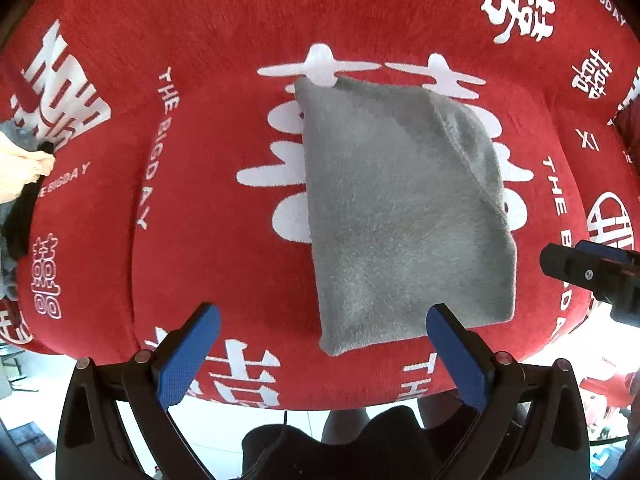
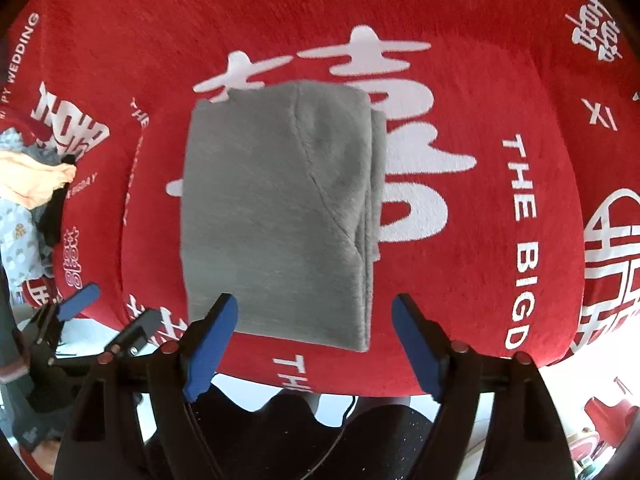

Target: Fold small clothes

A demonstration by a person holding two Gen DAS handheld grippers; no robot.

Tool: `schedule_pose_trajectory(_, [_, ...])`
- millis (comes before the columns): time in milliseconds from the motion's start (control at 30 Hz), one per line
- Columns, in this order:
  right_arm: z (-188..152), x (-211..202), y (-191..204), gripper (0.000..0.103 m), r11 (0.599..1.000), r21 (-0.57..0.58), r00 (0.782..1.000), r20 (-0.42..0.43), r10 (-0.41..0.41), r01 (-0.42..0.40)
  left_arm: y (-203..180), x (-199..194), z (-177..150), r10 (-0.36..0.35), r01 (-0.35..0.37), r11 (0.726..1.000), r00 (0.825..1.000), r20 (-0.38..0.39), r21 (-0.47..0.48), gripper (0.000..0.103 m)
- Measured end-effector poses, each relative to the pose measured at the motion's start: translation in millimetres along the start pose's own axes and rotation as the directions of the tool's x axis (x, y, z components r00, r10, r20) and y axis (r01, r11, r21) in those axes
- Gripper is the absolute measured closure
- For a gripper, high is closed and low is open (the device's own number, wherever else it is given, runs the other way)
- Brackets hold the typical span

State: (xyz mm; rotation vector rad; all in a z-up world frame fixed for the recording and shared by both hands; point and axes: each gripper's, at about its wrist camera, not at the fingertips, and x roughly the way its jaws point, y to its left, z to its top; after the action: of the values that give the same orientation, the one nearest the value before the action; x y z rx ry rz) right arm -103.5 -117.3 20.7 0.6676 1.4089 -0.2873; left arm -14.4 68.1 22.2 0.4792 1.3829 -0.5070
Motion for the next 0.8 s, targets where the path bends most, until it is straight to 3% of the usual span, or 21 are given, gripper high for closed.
schedule_pose_trajectory(167, [1,-18,15,0.020,0.998,-0.031,0.997,0.046,-0.057,0.058,3,-17,-1,0.014,-0.014,1.000,1.000,0.004,-0.025,0.000])
schedule_pose_trajectory(433, [-4,-33,20,0.020,0.993,-0.032,0.993,0.016,-0.114,0.115,6,-34,-2,0.038,-0.038,0.998,0.999,-0.008,-0.048,0.000])
schedule_pose_trajectory(700, [-10,-52,27,0.020,0.999,-0.003,0.998,0.030,-0.049,0.049,6,-52,-2,0.027,-0.027,0.999,1.000,-0.003,-0.045,0.000])
schedule_pose_trajectory(800, [-12,-56,33,0.020,0.998,-0.019,0.997,0.032,-0.064,0.065,6,-58,-2,0.029,-0.029,0.999,1.000,-0.001,-0.038,0.000])
